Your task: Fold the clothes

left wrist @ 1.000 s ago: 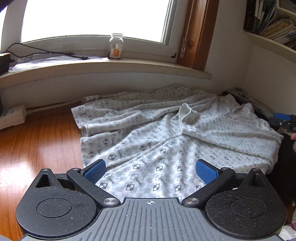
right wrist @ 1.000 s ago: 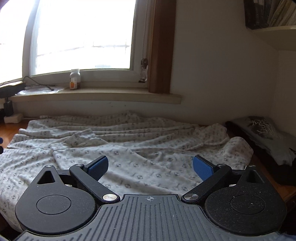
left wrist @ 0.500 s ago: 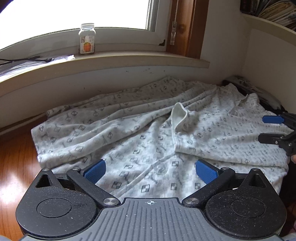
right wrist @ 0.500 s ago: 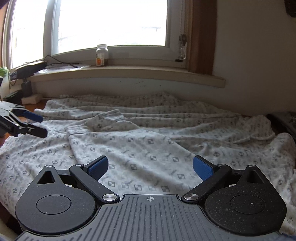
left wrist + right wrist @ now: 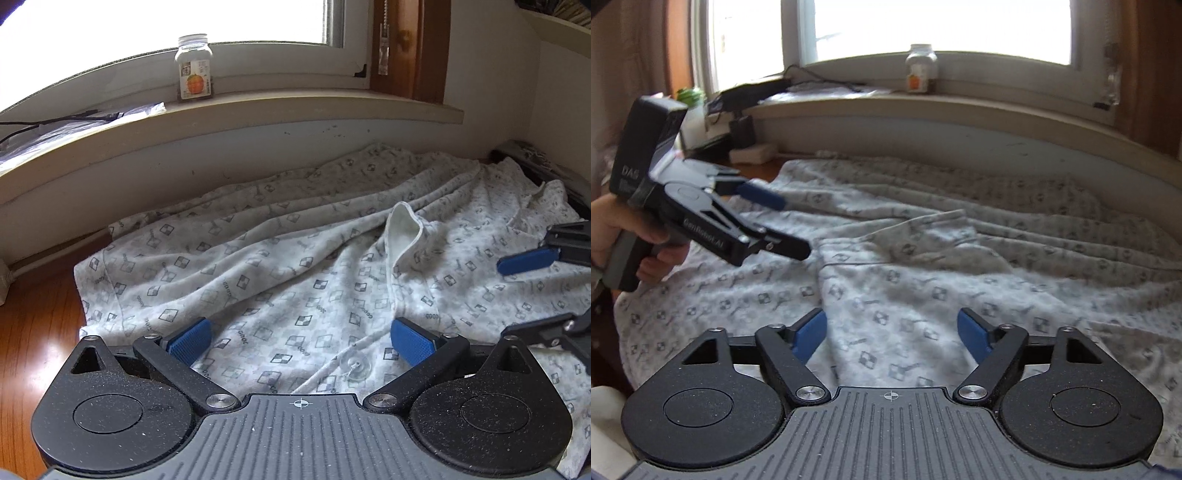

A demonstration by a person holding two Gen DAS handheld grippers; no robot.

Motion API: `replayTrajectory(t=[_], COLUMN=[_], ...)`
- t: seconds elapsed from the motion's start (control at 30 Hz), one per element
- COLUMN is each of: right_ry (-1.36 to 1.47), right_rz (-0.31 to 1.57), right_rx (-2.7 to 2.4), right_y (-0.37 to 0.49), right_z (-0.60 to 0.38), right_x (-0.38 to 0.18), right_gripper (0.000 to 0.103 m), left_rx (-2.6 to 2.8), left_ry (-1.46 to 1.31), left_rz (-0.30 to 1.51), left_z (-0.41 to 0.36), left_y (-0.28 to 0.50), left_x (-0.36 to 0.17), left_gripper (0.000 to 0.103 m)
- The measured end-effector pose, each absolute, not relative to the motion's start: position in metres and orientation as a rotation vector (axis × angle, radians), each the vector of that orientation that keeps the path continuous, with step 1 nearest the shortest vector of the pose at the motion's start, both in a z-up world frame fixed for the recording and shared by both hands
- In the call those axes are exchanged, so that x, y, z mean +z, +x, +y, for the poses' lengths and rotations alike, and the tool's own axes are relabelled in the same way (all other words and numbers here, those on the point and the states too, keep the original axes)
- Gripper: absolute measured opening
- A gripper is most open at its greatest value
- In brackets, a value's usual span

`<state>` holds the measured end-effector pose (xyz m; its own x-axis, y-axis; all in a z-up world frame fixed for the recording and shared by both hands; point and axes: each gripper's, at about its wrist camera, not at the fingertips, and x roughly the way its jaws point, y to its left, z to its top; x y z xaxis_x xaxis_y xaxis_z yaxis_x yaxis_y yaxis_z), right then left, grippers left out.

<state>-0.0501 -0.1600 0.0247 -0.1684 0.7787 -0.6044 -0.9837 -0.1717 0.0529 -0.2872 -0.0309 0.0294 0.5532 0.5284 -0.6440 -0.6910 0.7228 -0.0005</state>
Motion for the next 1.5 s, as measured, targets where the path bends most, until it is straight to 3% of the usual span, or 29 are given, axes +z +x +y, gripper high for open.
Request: replayTrajectory(t=[0.13, 0.23, 0.63, 0.77, 0.9, 1.0, 1.03, 1.07, 1.1, 1.33, 1.43, 1.5], right_ry=[-0.601, -0.557, -0.361, -0.451, -0.484, -0.379, -0.332, -0.303, -0.287, -0.449, -0.506, -0.568], right_rz=[0.476, 0.475, 0.351, 0.267, 0.224, 0.300, 0.319, 0.331, 0.338, 0.388, 0.433, 0.419], right_rx=[1.749, 1.748, 1.362, 1.142, 0.828, 0.759, 0.799, 0.854, 0.920, 1.289, 1.306, 1.287], right_y=[-0.065, -0.058, 0.051, 0.098, 0.161, 0.196, 0.197, 0.193, 0.186, 0.110, 0.100, 0.095], right_z=[-0.157, -0.162, -0.246, -0.294, -0.340, -0.365, -0.369, -0.367, -0.362, -0.287, -0.268, -0.261], right_x=[0.023, 0.025, 0.067, 0.076, 0.080, 0.082, 0.080, 0.078, 0.074, 0.037, 0.019, 0.008], right_gripper=[0.042, 0.007, 0.003, 0.003, 0.004, 0.013, 0.024, 0.043, 0.050, 0.053, 0.063, 0.064], left_rx=[0.715, 0.701, 0.672, 0.673, 0.687, 0.705, 0.701, 0.697, 0.693, 0.672, 0.663, 0.653], left_ry=[-0.293, -0.268, -0.219, -0.235, -0.206, -0.192, -0.194, -0.196, -0.199, -0.193, -0.206, -0.210], left_rz=[0.625, 0.611, 0.626, 0.597, 0.575, 0.576, 0.582, 0.585, 0.587, 0.610, 0.631, 0.625], left_z=[-0.041, -0.055, -0.089, -0.092, -0.097, -0.095, -0.093, -0.091, -0.089, -0.081, -0.077, -0.076], left_y=[-0.291, -0.291, -0.287, -0.283, -0.278, -0.272, -0.270, -0.267, -0.265, -0.256, -0.255, -0.256], left_x=[0.035, 0.038, 0.033, 0.034, 0.039, 0.038, 0.036, 0.035, 0.034, 0.023, 0.018, 0.017], left_gripper=[0.103, 0.103, 0.103, 0.103, 0.103, 0.103, 0.103, 0.103, 0.103, 0.103, 0.103, 0.103])
